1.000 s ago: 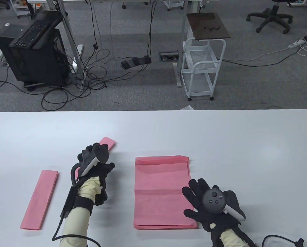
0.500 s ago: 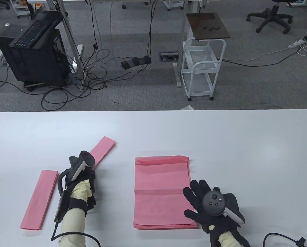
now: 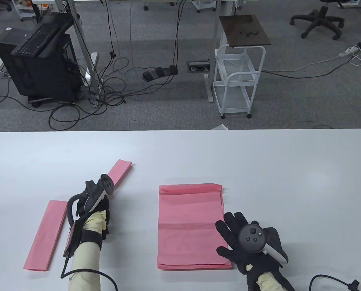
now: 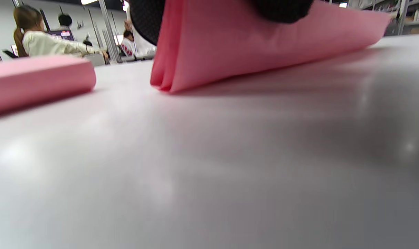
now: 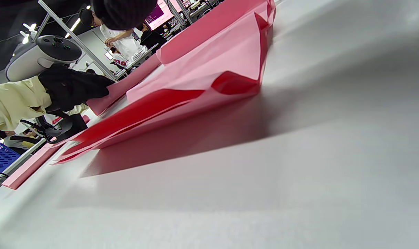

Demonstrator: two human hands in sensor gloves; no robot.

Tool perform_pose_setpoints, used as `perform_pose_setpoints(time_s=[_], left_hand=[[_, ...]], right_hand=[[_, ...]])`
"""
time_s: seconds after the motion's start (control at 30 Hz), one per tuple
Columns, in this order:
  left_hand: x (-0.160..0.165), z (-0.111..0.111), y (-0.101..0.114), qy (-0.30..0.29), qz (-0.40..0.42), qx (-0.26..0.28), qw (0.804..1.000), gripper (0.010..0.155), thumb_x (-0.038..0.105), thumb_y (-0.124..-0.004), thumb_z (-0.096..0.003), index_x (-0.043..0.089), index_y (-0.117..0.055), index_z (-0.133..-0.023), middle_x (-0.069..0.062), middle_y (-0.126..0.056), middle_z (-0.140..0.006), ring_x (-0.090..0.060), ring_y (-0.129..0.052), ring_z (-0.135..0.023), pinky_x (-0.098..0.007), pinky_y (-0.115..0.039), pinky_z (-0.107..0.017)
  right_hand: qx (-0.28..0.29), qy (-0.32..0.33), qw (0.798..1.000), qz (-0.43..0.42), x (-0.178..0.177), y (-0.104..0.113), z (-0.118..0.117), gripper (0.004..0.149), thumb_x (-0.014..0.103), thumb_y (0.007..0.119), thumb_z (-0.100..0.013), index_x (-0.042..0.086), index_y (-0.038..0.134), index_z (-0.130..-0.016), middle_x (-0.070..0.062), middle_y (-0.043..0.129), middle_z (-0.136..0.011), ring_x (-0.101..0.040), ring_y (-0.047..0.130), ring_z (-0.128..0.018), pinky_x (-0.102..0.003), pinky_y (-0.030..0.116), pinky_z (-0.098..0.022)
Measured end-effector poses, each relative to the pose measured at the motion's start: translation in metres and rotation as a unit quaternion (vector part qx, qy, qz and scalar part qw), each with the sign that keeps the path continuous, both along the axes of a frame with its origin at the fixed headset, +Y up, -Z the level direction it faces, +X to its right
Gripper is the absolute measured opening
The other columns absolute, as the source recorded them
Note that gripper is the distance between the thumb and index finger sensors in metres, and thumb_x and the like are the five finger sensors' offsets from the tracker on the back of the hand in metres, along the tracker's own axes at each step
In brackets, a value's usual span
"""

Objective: Unfold complexly folded papers and stack

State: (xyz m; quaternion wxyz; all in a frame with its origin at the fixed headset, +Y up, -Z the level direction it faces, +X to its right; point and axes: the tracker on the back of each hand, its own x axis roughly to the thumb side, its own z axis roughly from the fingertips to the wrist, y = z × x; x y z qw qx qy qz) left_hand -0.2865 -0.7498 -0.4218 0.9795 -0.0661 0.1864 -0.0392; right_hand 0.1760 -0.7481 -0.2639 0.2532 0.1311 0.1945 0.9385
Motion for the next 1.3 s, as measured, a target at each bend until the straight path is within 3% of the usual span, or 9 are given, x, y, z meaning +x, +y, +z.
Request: perform_pose_setpoints(time_s=[0.3, 0.47, 0.73, 0.93, 1.0, 1.07, 1.13, 1.2, 1.3], left_hand=[[0.021, 0.025, 0.054, -0.126, 0.154, 0.098, 0.975, 0.047, 0.035, -0.063, -0.054, 0.032, -0.062, -0.101, 0.006, -0.085, -0.091, -0.015, -0.092, -0.081, -0.044, -0.067, -0.074], [0.058, 0.058, 0.067, -0.269, 0.313, 0.047, 0.909, 0.047, 0.033, -0.064, -0.0546, 0.028, -0.065, -0.101, 0.001, -0.087, -0.09, -0.02, -0.093, -0.078, -0.047, -0.067, -0.072], [0.122, 0.107, 0.055, -0.373, 0.378, -0.034, 0.847, 0.047, 0.033, -0.064, -0.0551, 0.027, -0.065, -0.102, -0.001, -0.088, -0.089, -0.021, -0.093, -0.077, -0.049, -0.066, -0.072], [0.147, 0.117, 0.045, -0.394, 0.45, -0.067, 0.799, 0.047, 0.033, -0.064, -0.0558, 0.025, -0.065, -0.103, -0.003, -0.087, -0.09, -0.023, -0.092, -0.077, -0.051, -0.065, -0.072], [0.15, 0.117, 0.041, -0.393, 0.466, -0.065, 0.79, 0.048, 0.032, -0.064, -0.0559, 0.024, -0.065, -0.103, -0.003, -0.087, -0.089, -0.024, -0.092, -0.077, -0.05, -0.066, -0.071], [0.15, 0.119, 0.036, -0.387, 0.489, -0.034, 0.781, 0.048, 0.034, -0.064, -0.0564, 0.025, -0.064, -0.104, -0.002, -0.086, -0.092, -0.024, -0.092, -0.079, -0.05, -0.066, -0.072], [0.144, 0.118, 0.031, -0.353, 0.547, -0.042, 0.758, 0.05, 0.037, -0.062, -0.0574, 0.024, -0.06, -0.106, -0.006, -0.081, -0.098, -0.03, -0.088, -0.085, -0.053, -0.061, -0.073], [0.129, 0.122, 0.034, -0.305, 0.581, 0.015, 0.754, 0.058, 0.046, -0.056, -0.0595, 0.023, -0.045, -0.112, -0.013, -0.062, -0.11, -0.036, -0.074, -0.096, -0.057, -0.052, -0.075], [0.102, 0.131, 0.039, -0.201, 0.577, 0.143, 0.779, 0.061, 0.049, -0.062, -0.0576, 0.022, -0.052, -0.111, -0.009, -0.079, -0.094, -0.032, -0.086, -0.08, -0.056, -0.06, -0.071]], right_hand=[[0.0, -0.008, 0.999, -0.044, 0.001, 0.008, -0.008, 0.07, 0.049, 0.066, -0.051, 0.043, 0.024, -0.107, 0.017, -0.001, -0.114, -0.008, -0.016, -0.099, -0.048, -0.015, -0.065], [0.046, -0.031, 0.994, -0.089, -0.001, 0.019, -0.019, 0.079, 0.047, 0.071, -0.05, 0.049, 0.011, -0.101, 0.017, -0.001, -0.114, -0.01, -0.015, -0.101, -0.05, -0.014, -0.067], [0.148, -0.068, 0.976, -0.148, -0.005, 0.033, -0.041, 0.087, 0.039, 0.077, -0.048, 0.052, 0.005, -0.096, 0.018, 0.001, -0.114, -0.015, 0.0, -0.109, -0.055, -0.008, -0.071], [0.179, -0.044, 0.936, -0.301, -0.002, 0.035, -0.04, 0.067, 0.035, 0.078, -0.047, 0.047, 0.044, -0.104, 0.01, 0.05, -0.116, -0.024, 0.037, -0.113, -0.062, 0.01, -0.076], [0.193, -0.076, 0.894, -0.396, 0.003, 0.032, -0.04, 0.044, 0.034, 0.077, -0.047, 0.03, 0.074, -0.092, 0.001, 0.081, -0.091, -0.027, 0.073, -0.095, -0.063, 0.028, -0.077], [0.178, -0.096, 0.859, -0.47, 0.005, 0.03, -0.041, 0.038, 0.031, 0.08, -0.046, 0.022, 0.083, -0.082, 0.0, 0.089, -0.072, -0.028, 0.084, -0.078, -0.062, 0.038, -0.076], [0.168, -0.115, 0.856, -0.475, 0.007, 0.027, -0.041, 0.037, 0.03, 0.08, -0.046, 0.019, 0.083, -0.081, -0.002, 0.09, -0.067, -0.029, 0.086, -0.071, -0.061, 0.041, -0.075], [0.183, -0.154, 0.864, -0.444, 0.012, 0.026, -0.041, 0.037, 0.031, 0.078, -0.047, 0.018, 0.082, -0.081, -0.001, 0.09, -0.066, -0.028, 0.087, -0.069, -0.06, 0.043, -0.074], [0.188, -0.21, 0.857, -0.431, 0.022, 0.023, -0.041, 0.037, 0.031, 0.078, -0.047, 0.017, 0.081, -0.082, -0.001, 0.09, -0.065, -0.028, 0.087, -0.068, -0.06, 0.044, -0.073]])
